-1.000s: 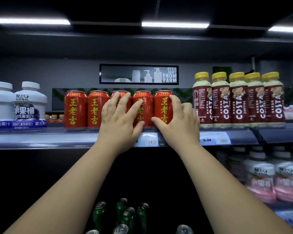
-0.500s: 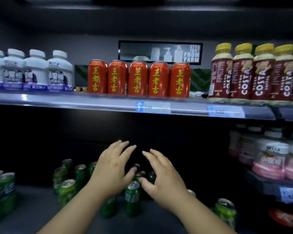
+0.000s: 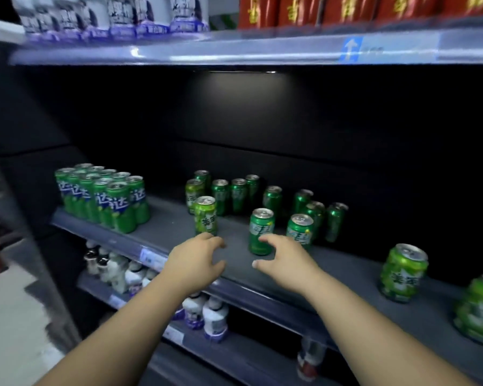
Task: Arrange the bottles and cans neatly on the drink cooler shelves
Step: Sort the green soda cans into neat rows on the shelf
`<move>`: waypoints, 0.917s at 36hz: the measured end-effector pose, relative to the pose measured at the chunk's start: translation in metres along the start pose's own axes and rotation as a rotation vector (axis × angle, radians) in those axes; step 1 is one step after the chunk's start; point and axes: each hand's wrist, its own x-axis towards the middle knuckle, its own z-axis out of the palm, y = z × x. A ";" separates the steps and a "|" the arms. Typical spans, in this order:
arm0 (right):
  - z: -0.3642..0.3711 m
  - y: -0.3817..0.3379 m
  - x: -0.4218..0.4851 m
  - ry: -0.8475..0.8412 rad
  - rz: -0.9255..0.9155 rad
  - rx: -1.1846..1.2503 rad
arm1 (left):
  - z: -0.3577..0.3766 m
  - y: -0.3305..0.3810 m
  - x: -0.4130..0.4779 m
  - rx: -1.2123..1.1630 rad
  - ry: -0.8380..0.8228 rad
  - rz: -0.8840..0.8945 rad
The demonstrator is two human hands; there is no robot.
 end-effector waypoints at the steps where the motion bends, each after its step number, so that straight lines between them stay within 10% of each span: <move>1: 0.006 -0.003 0.004 -0.006 0.003 0.012 | 0.003 -0.007 0.001 -0.010 -0.005 -0.013; 33: 0.134 -0.109 0.181 0.374 0.346 0.437 | 0.050 -0.189 0.244 -0.723 0.116 -0.136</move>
